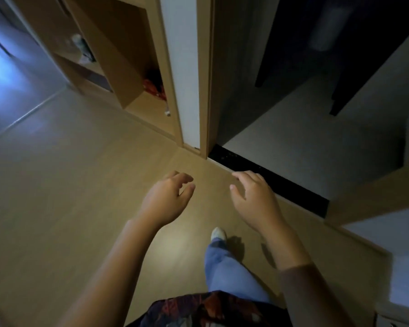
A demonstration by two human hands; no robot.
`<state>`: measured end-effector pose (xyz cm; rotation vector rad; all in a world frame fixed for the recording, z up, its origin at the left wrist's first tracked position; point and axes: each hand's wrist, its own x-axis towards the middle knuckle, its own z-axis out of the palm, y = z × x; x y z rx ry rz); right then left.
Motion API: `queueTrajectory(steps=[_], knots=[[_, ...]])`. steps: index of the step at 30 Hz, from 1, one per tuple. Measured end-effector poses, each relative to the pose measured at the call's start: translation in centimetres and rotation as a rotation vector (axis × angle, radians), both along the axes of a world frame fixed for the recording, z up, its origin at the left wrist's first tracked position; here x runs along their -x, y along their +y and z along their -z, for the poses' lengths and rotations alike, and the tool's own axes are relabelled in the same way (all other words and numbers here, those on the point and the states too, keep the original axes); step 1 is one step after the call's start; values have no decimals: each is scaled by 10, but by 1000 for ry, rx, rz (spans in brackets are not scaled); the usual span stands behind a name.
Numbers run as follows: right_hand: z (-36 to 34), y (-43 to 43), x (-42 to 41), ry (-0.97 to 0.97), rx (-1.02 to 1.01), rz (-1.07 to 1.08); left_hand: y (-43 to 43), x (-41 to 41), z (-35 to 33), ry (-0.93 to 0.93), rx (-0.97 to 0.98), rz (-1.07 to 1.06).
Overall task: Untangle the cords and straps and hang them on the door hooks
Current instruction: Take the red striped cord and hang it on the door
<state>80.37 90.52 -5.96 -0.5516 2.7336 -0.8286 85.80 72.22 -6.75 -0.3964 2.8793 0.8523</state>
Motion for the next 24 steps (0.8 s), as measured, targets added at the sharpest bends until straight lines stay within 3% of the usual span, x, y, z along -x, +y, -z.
queueTrajectory(steps=[11, 24], knots=[[-42, -80, 179, 58, 46, -284, -50, 138, -33, 66, 48, -242], [-47, -179, 257, 75, 46, -410, -130, 210, -22, 144, -13, -371]])
